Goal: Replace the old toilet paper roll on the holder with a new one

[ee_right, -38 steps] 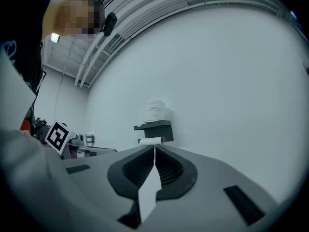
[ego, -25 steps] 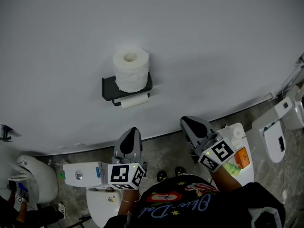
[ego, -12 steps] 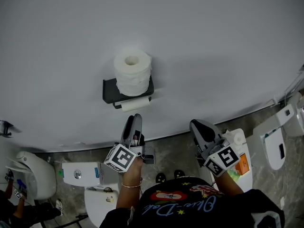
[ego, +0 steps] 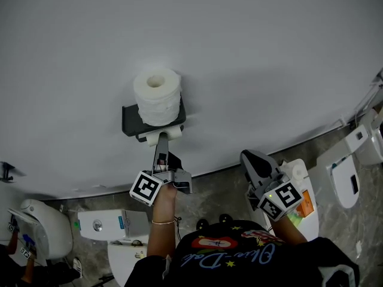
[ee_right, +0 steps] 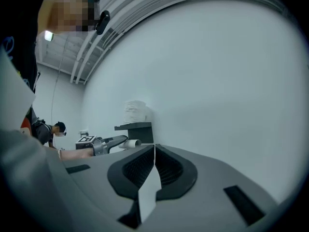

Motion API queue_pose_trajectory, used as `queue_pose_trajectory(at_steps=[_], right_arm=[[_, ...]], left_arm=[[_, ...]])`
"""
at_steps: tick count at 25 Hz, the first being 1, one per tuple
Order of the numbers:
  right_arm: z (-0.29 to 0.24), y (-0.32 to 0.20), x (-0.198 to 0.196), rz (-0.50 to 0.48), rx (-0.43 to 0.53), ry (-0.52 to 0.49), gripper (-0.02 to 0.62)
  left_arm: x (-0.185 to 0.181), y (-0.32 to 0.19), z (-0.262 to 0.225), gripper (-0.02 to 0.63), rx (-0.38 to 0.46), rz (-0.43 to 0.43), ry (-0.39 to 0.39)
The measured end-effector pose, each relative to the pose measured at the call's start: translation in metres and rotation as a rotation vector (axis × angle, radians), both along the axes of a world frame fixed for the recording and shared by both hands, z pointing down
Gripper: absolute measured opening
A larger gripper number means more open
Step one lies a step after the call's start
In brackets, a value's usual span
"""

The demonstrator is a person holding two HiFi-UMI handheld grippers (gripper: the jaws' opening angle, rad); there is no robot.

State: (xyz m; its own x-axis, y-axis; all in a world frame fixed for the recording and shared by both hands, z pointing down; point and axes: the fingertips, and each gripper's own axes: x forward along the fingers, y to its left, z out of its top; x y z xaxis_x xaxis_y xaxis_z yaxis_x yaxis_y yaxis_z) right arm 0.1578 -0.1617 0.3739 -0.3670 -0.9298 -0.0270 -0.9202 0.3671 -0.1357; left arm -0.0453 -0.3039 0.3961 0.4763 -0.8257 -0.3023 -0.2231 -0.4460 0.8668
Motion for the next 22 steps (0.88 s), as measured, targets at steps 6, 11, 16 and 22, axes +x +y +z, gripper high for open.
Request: queue_pose_trajectory(at_steps=[6,11,16,22], right_arm=[[-0.002,0.007,0.020,0.060,0.003,-0.028,0.015],[0.006,0.018,0.036,0.112,-0.026,-0.037,0.015],[0.007,0.032,0.058,0.169,-0.032,-0.038,0.015],[0.012,0.051,0.088,0.255,-0.056,-0.050,0.015]], left_arm=[[-0.003,-0.006,0.000,0.184,-0.010,-0.016,0.041],[0.019,-0.006,-0.004,0.179,0.015,0.038,0.030],[0.065,-0.004,-0.002,0.179,0.005,0.133,0.025],[0.117,0.014,0.003,0.179,-0.010,0.260,-0.007]])
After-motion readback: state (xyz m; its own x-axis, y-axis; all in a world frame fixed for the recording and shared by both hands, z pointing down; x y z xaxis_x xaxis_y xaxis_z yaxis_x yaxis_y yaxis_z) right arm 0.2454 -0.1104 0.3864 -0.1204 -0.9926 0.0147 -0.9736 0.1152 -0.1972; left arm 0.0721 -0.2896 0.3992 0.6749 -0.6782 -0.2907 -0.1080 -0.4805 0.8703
